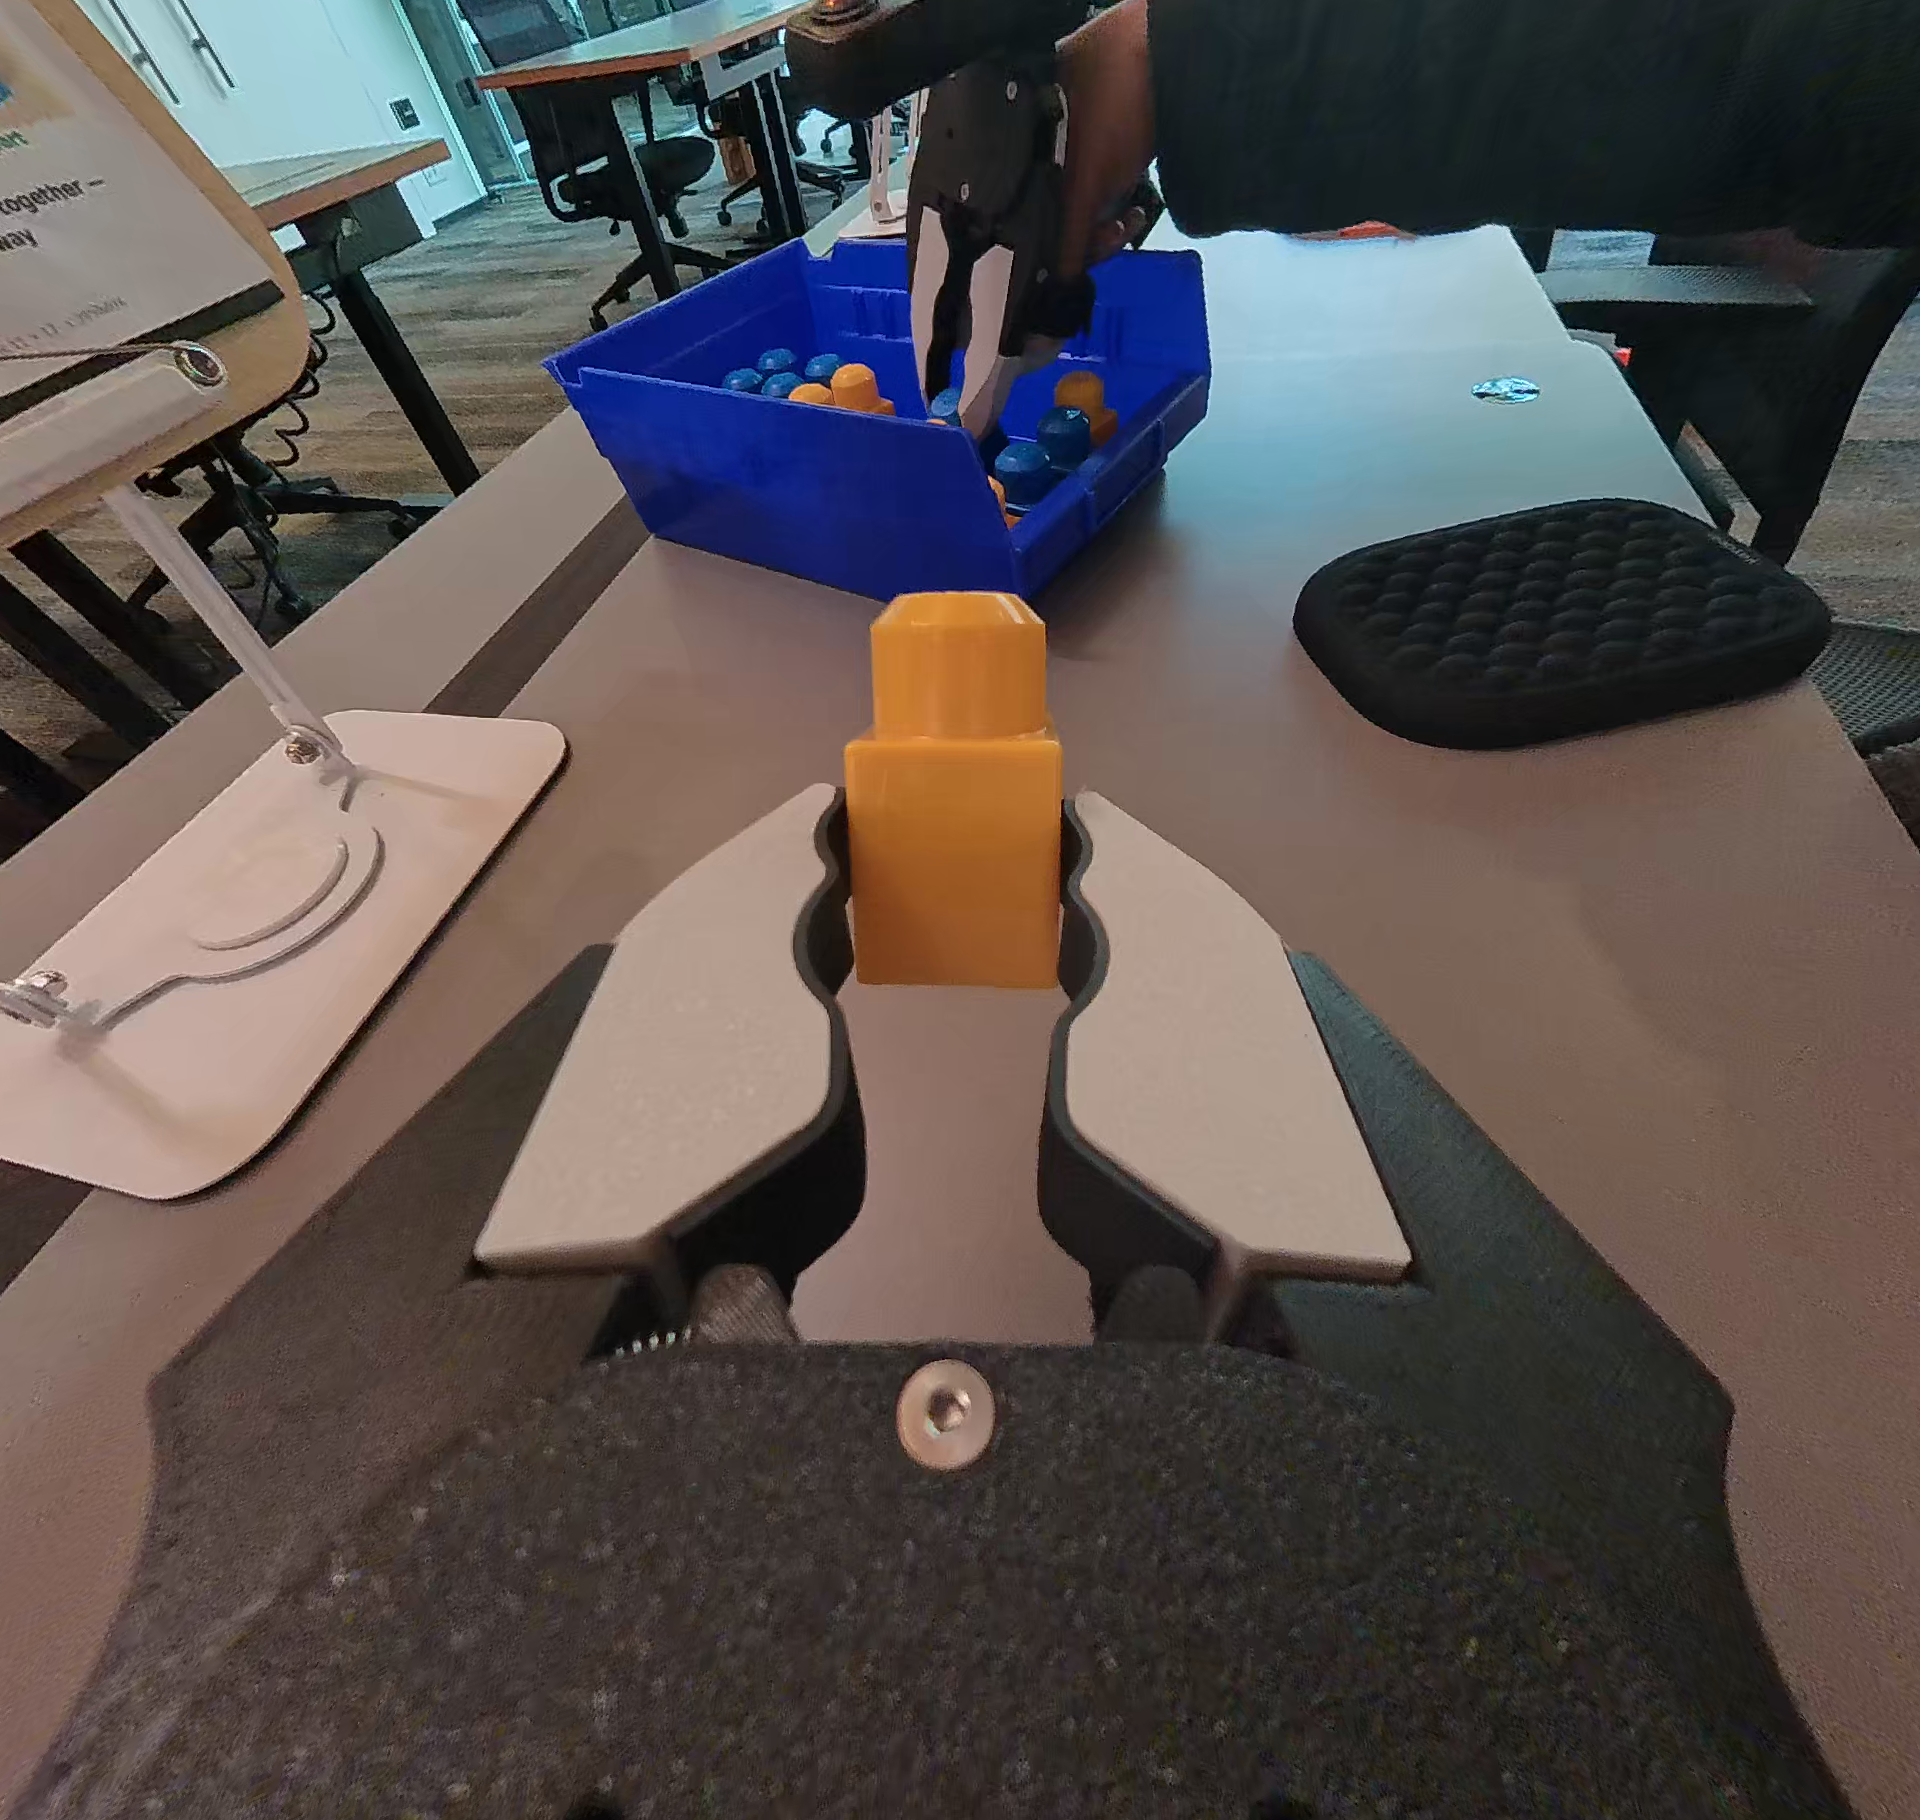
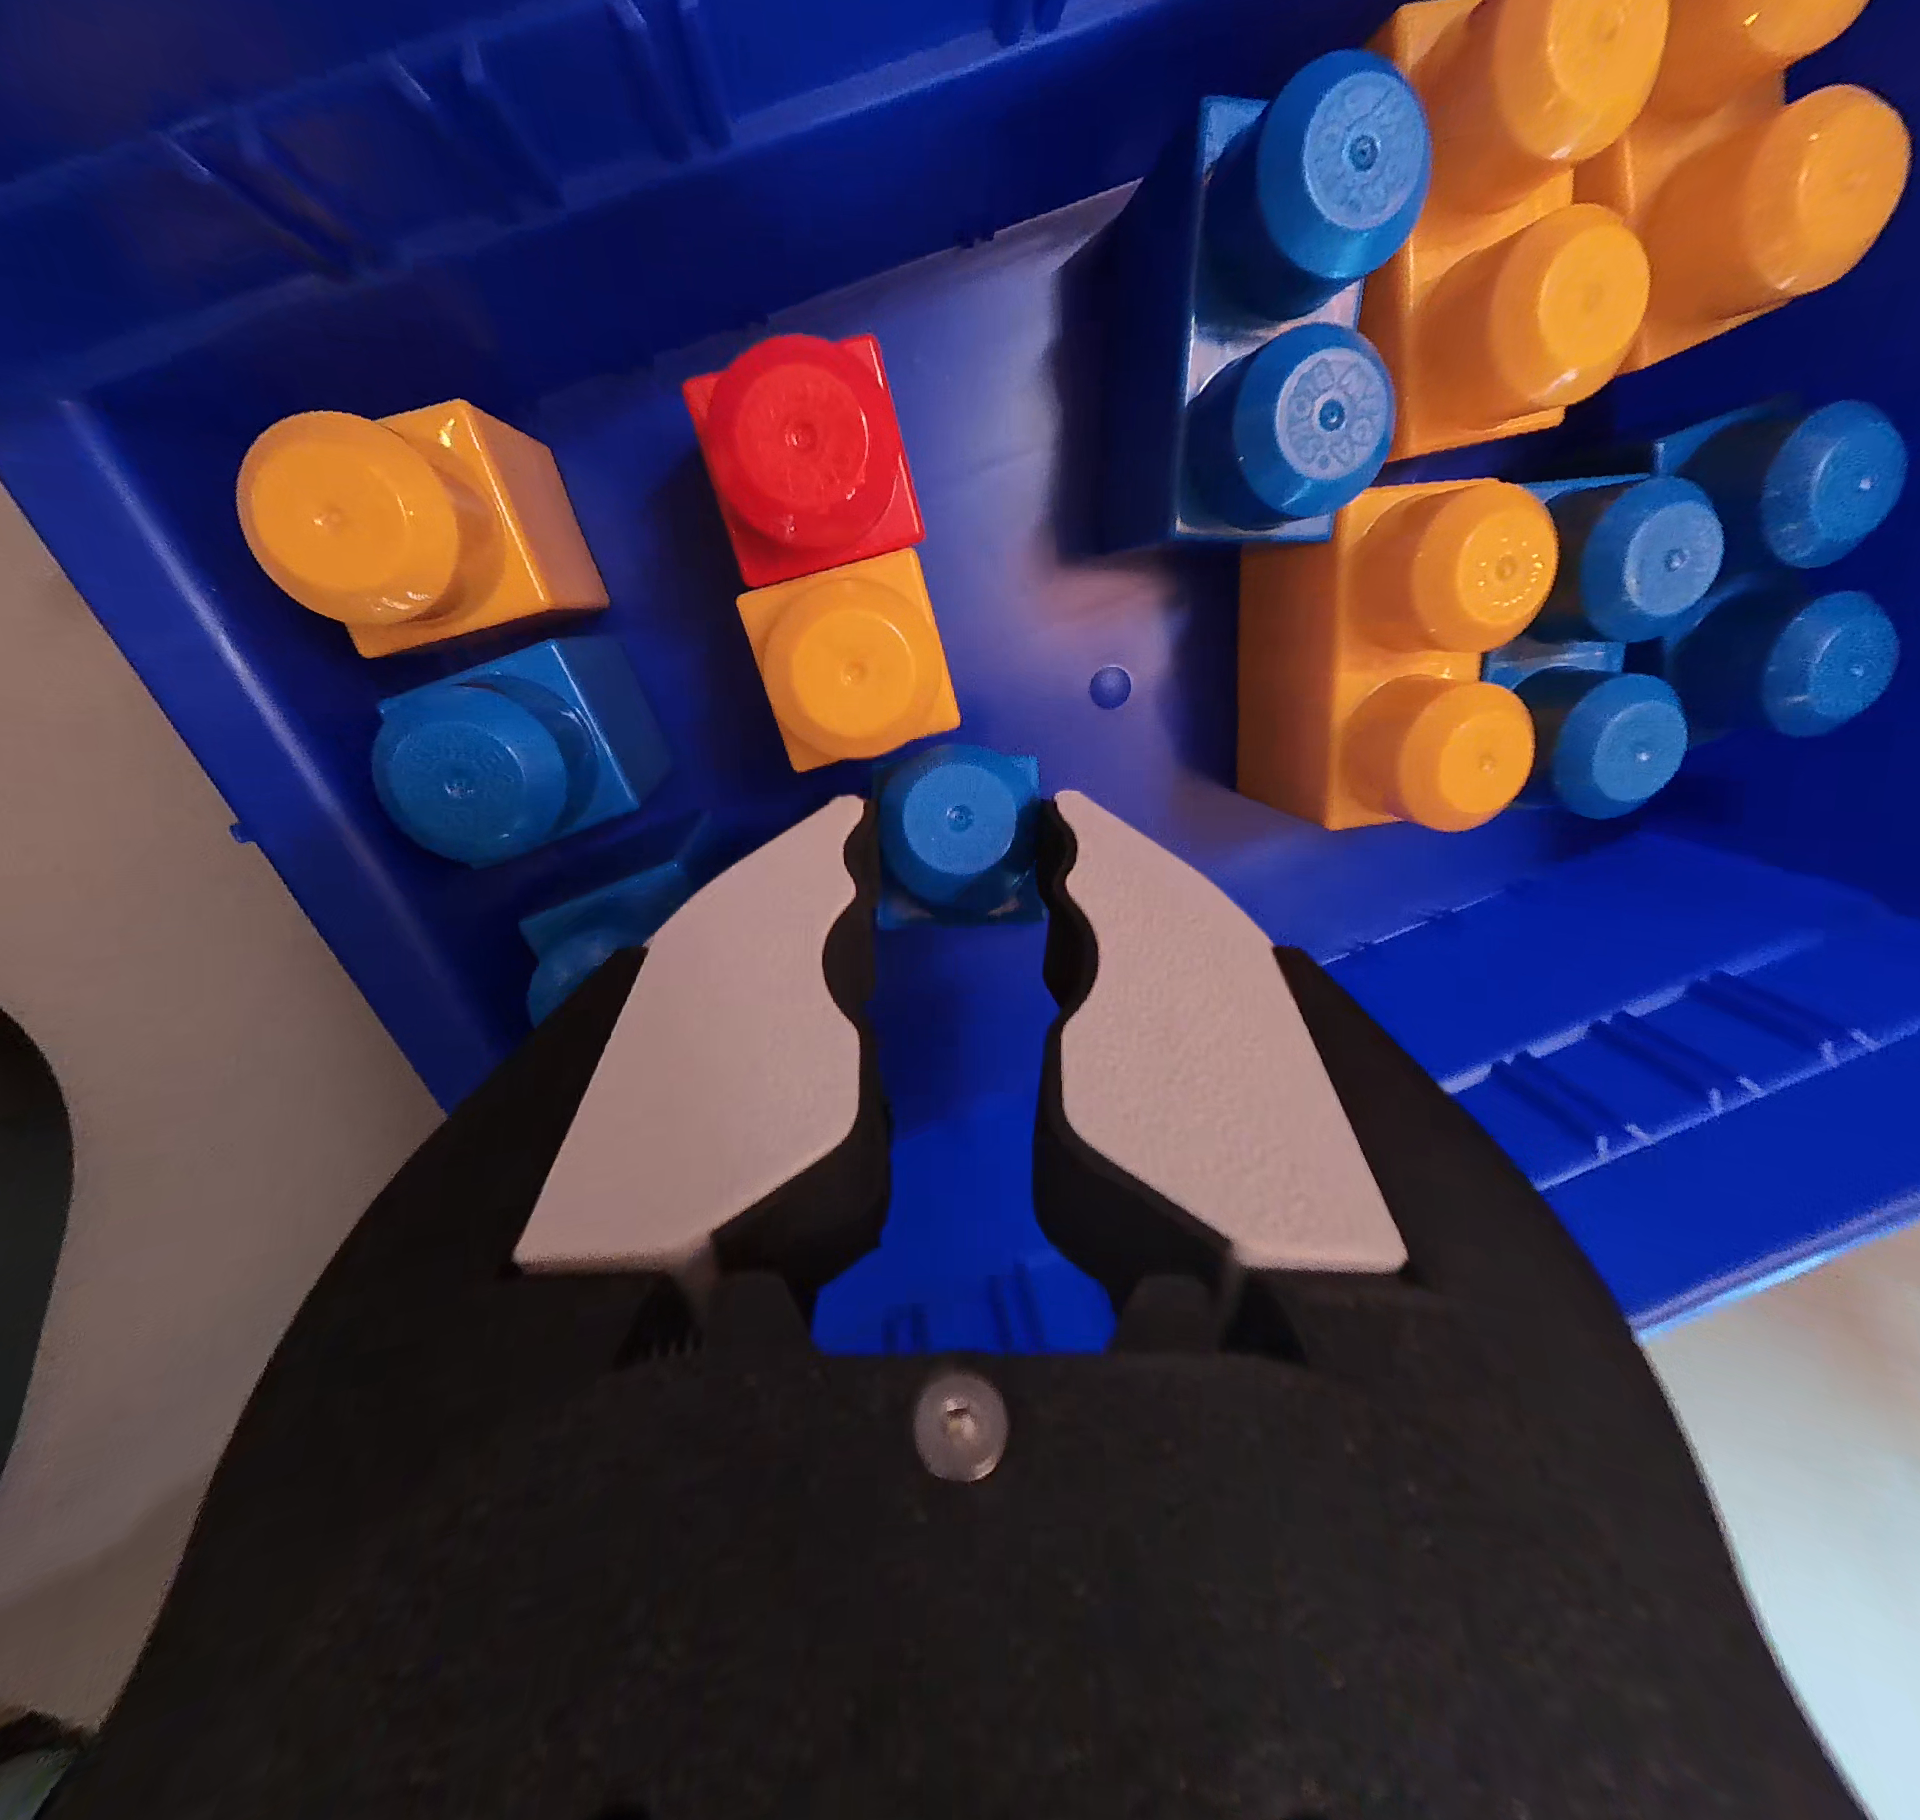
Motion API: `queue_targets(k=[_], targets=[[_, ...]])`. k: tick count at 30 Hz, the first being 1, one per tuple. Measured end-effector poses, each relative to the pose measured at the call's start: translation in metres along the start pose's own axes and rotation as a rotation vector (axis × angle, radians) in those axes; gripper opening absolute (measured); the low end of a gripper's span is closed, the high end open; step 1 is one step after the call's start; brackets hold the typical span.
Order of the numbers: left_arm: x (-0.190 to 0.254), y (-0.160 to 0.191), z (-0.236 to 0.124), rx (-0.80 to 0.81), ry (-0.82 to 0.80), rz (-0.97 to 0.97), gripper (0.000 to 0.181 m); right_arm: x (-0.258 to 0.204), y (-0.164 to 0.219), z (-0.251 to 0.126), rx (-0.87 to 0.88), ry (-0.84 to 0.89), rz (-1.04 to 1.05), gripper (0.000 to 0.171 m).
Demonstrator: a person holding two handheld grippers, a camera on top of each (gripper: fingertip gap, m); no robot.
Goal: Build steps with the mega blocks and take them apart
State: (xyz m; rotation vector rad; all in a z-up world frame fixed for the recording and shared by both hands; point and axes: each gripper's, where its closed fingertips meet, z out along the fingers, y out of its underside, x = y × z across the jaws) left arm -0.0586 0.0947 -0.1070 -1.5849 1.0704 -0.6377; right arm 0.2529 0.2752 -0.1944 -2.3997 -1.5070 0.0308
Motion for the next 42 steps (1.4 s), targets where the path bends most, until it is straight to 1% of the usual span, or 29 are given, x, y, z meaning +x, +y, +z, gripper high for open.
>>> queue_targets(k=[6,10,13,16,20,23,26,28,30,33,36,42], targets=[[0.001,0.0,0.001,0.002,0.0,0.002,0.037,-0.003,0.018,-0.001,-0.08,-0.015,0.008,0.029],[0.001,0.0,0.002,0.0,0.002,0.001,0.037,-0.003,0.028,0.003,-0.131,0.004,-0.03,0.034],[0.002,0.001,0.003,0.001,0.004,0.0,0.037,-0.002,0.019,-0.004,-0.081,-0.001,-0.032,0.035],[0.002,0.0,0.003,0.007,0.005,-0.001,0.037,0.004,0.004,-0.024,-0.01,0.028,-0.037,0.036],[0.003,-0.003,0.003,0.026,0.009,-0.006,0.037,0.0,-0.036,-0.062,0.17,0.073,-0.064,0.037],[0.005,-0.007,0.003,0.046,0.014,-0.009,0.037,-0.026,-0.077,-0.094,0.367,0.049,-0.11,0.038],[0.008,-0.011,0.004,0.069,0.022,-0.014,0.037,-0.067,-0.113,-0.123,0.549,-0.016,-0.168,0.038],[0.011,-0.013,0.006,0.086,0.034,-0.018,0.037,-0.099,-0.131,-0.136,0.638,-0.061,-0.225,0.038],[0.015,-0.017,0.008,0.104,0.047,-0.019,0.037,-0.132,-0.145,-0.142,0.691,-0.11,-0.289,0.038],[0.023,-0.019,0.012,0.11,0.064,-0.01,0.037,-0.179,-0.159,-0.142,0.723,-0.163,-0.39,0.038],[0.03,-0.018,0.016,0.101,0.085,-0.002,0.037,-0.219,-0.166,-0.133,0.711,-0.197,-0.486,0.038],[0.04,-0.018,0.022,0.096,0.112,0.015,0.037,-0.267,-0.168,-0.109,0.607,-0.238,-0.639,0.038]])
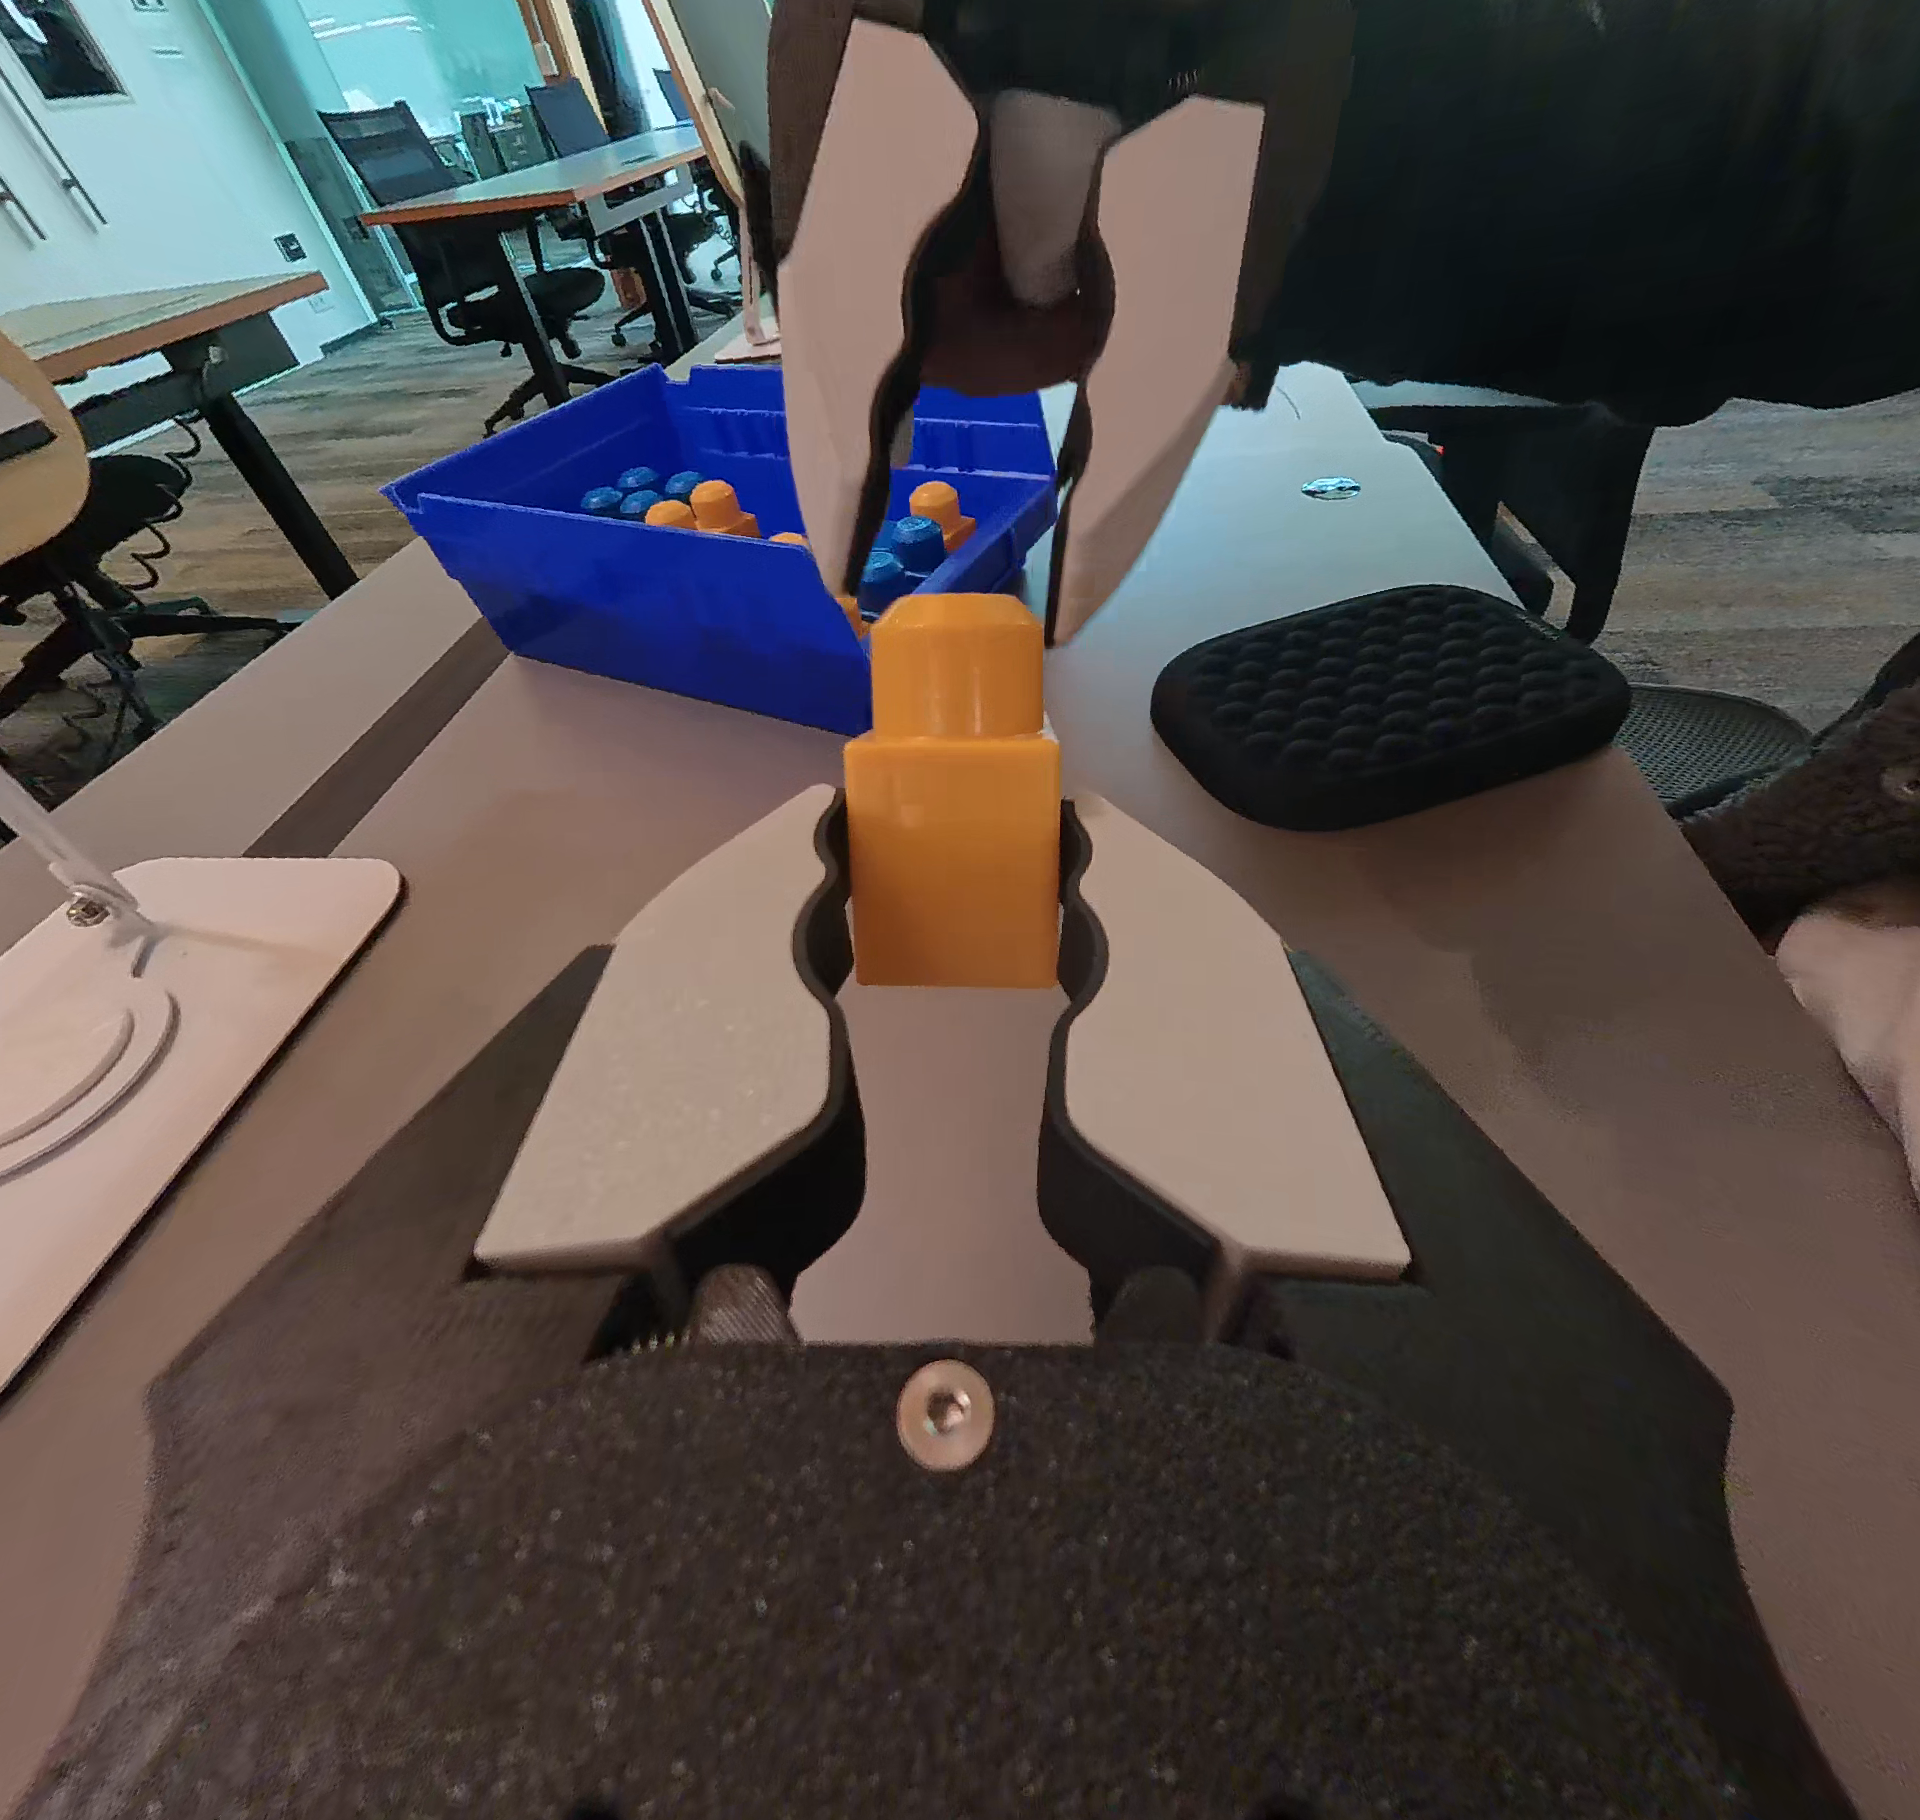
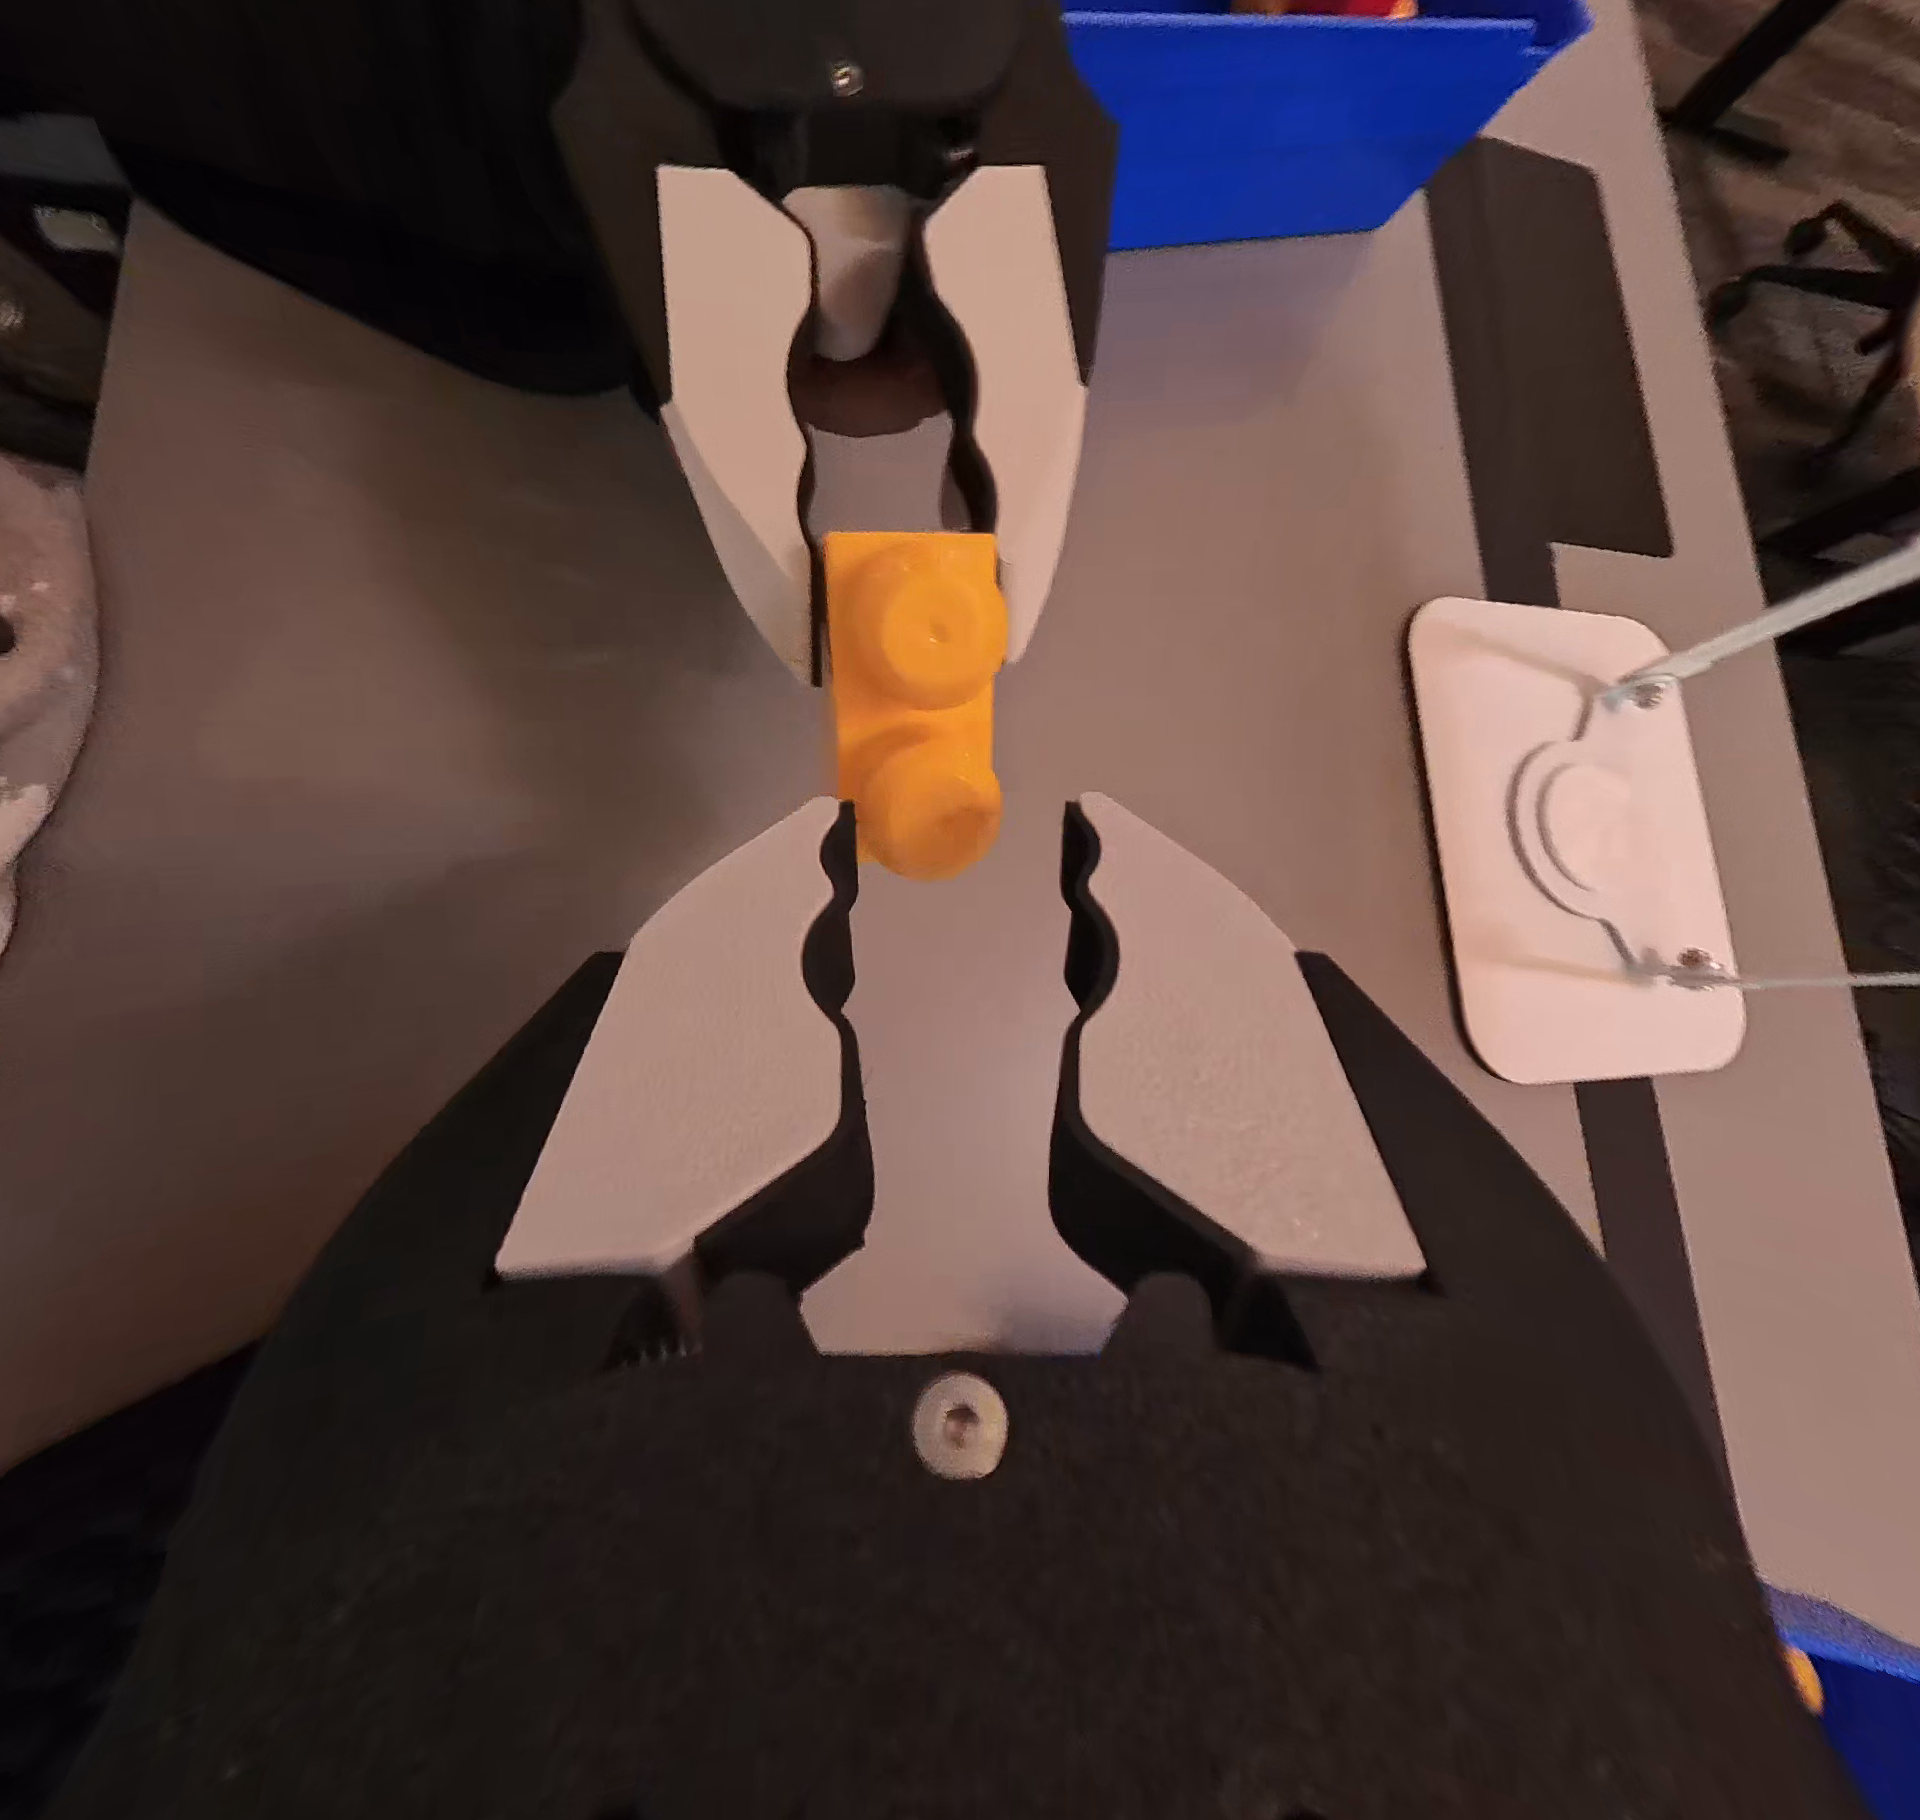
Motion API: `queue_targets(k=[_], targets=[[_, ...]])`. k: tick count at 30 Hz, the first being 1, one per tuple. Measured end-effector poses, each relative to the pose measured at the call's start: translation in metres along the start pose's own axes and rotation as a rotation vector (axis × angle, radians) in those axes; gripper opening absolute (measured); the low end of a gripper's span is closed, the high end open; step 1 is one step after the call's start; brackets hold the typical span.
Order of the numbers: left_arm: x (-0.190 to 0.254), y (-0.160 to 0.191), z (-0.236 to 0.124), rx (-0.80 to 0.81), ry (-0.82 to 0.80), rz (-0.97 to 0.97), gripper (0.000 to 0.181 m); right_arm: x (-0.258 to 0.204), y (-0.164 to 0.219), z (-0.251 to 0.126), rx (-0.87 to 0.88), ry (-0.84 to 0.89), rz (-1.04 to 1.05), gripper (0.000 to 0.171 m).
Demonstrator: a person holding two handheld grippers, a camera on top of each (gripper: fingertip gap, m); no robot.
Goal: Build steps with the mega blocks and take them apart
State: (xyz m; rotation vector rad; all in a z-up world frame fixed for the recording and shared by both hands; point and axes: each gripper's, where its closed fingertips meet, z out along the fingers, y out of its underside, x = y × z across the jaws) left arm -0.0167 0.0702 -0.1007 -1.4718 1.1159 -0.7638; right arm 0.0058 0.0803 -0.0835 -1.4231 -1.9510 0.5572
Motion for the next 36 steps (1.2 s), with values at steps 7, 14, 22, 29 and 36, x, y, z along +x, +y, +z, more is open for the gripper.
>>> queue_targets(k=[7,14,22,29,36], targets=[[0.005,-0.004,-0.001,0.017,0.021,0.014,0.037,-0.012,-0.001,0.009,-0.015,-0.064,-0.021,0.029],[-0.001,-0.009,-0.003,0.026,-0.026,0.009,0.043,0.004,-0.001,-0.024,-0.032,-0.053,-0.028,0.029],[-0.025,-0.007,-0.014,0.043,-0.138,-0.02,0.015,0.117,0.072,-0.132,-0.265,0.258,0.14,0.029],[-0.033,-0.007,-0.018,0.047,-0.179,-0.024,0.007,0.157,0.208,-0.16,-0.54,0.329,0.38,0.029],[-0.035,-0.002,-0.017,0.032,-0.181,-0.023,0.007,0.146,0.296,-0.136,-0.695,0.256,0.484,0.029]])
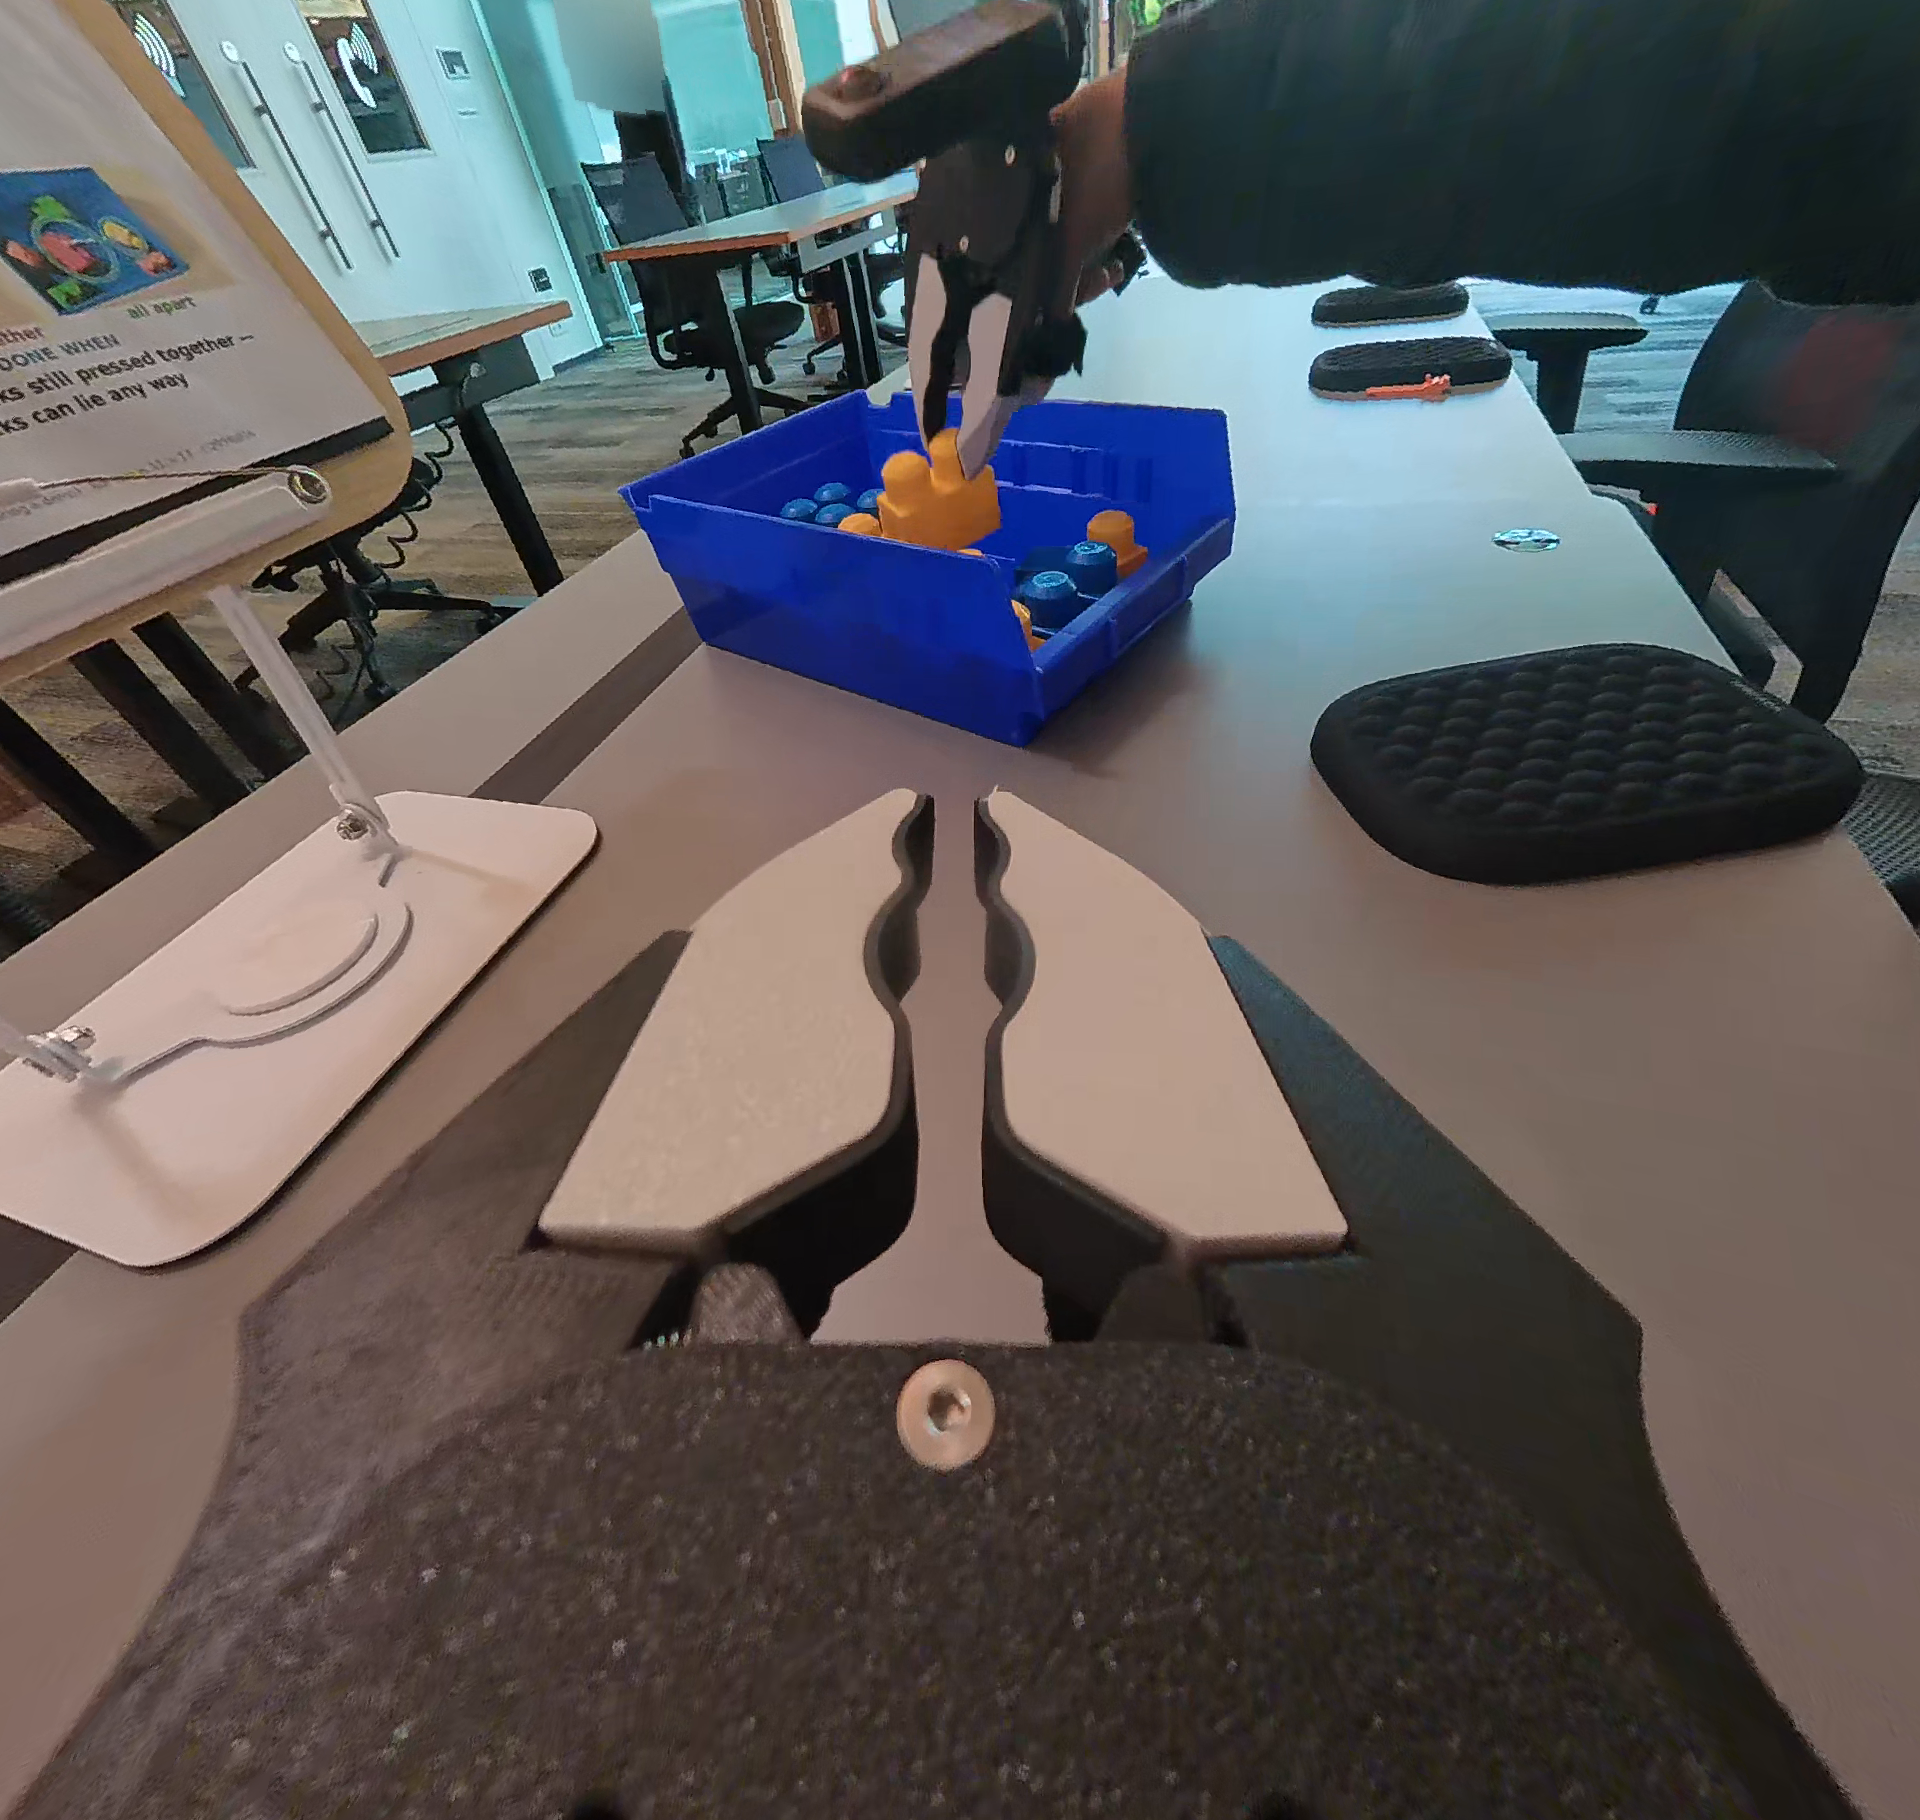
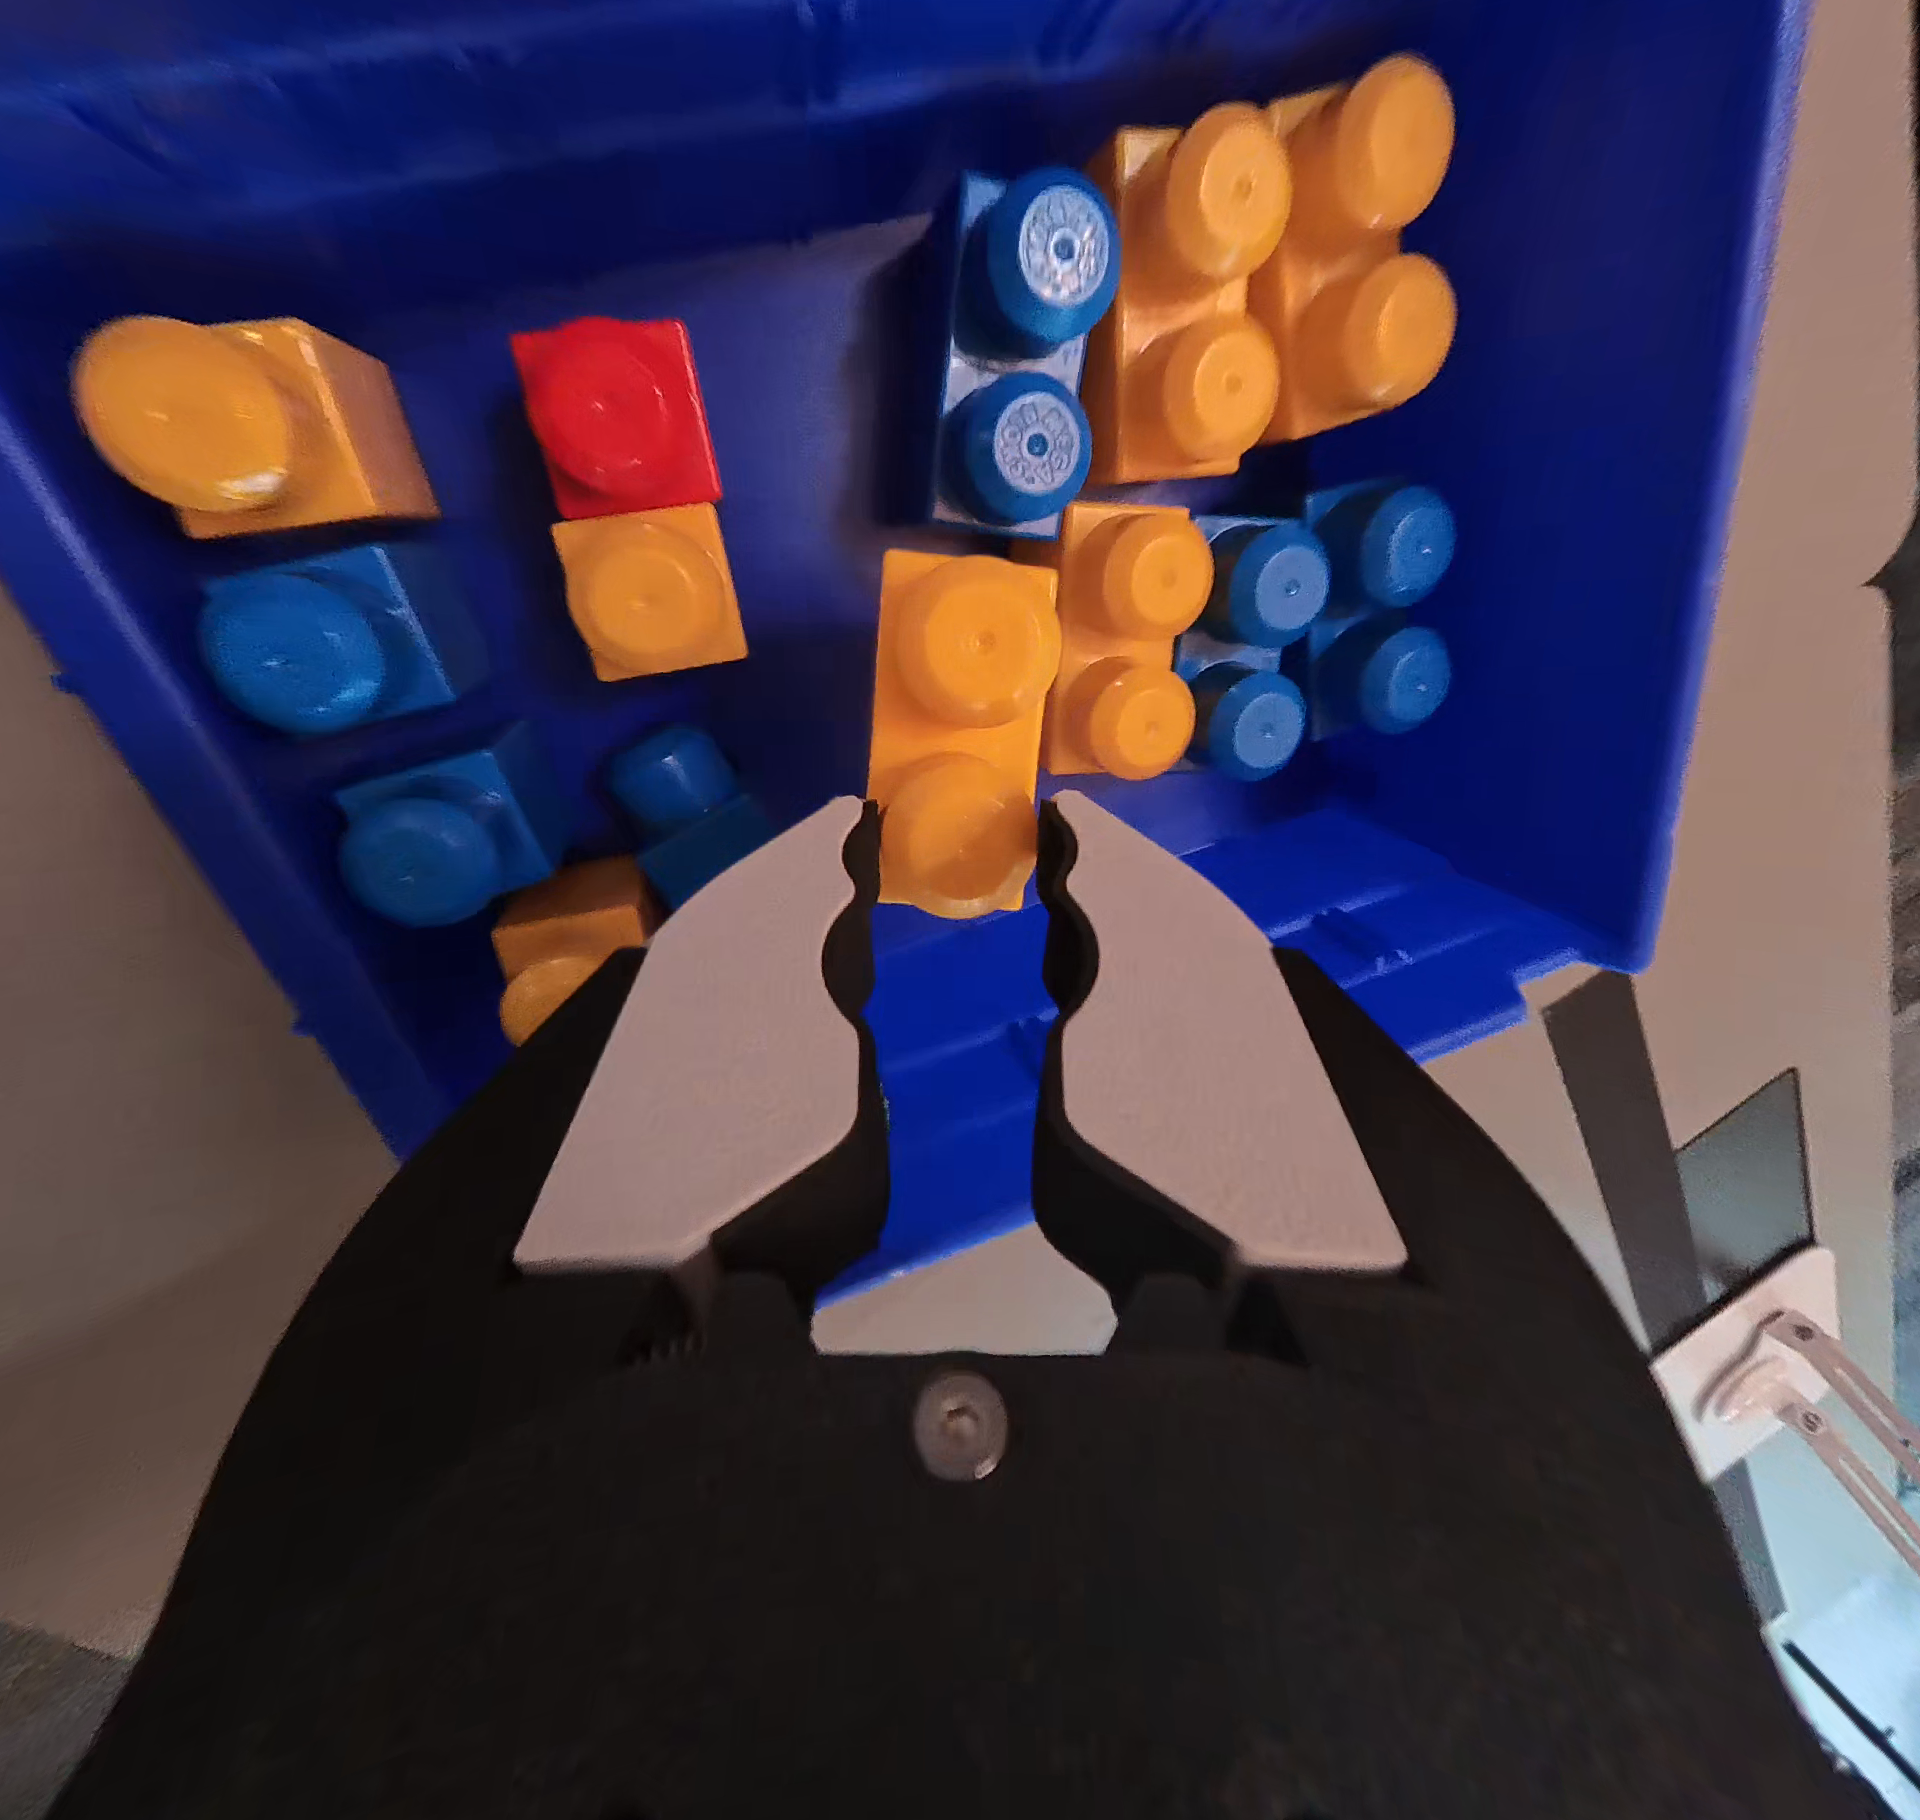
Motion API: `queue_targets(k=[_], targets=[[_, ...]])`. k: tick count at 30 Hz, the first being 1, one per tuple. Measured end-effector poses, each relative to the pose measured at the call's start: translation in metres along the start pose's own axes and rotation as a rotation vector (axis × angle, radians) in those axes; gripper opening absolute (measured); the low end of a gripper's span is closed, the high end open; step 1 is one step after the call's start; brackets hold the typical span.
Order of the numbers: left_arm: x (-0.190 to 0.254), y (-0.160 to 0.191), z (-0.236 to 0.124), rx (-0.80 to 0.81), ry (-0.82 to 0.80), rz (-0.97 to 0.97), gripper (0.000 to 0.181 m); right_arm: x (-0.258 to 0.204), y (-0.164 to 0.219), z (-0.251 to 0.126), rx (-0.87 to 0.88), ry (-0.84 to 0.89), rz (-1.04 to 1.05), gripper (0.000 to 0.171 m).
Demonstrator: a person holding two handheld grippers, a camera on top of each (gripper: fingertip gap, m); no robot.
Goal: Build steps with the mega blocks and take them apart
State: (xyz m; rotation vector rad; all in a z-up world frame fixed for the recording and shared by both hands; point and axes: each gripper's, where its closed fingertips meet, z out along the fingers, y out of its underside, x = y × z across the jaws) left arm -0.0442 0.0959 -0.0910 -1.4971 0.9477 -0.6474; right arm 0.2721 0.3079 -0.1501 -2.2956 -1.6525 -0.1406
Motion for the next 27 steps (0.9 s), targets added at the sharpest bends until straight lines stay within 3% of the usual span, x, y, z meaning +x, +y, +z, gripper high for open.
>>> queue_targets(k=[9,18,23,27], targets=[[-0.003,0.001,-0.002,0.001,-0.01,0.0,0.007,0.005,0.008,0.044,-0.085,-0.005,0.012,0.029],[-0.003,0.001,-0.002,-0.002,-0.007,0.004,0.007,0.01,0.007,0.045,-0.114,0.037,0.007,0.031],[-0.004,0.002,-0.002,-0.001,-0.011,-0.001,0.007,0.013,-0.018,0.013,-0.008,0.055,0.025,0.034],[-0.006,0.003,-0.002,-0.003,-0.02,-0.004,0.006,0.007,-0.085,-0.046,0.308,0.109,0.091,0.034]])
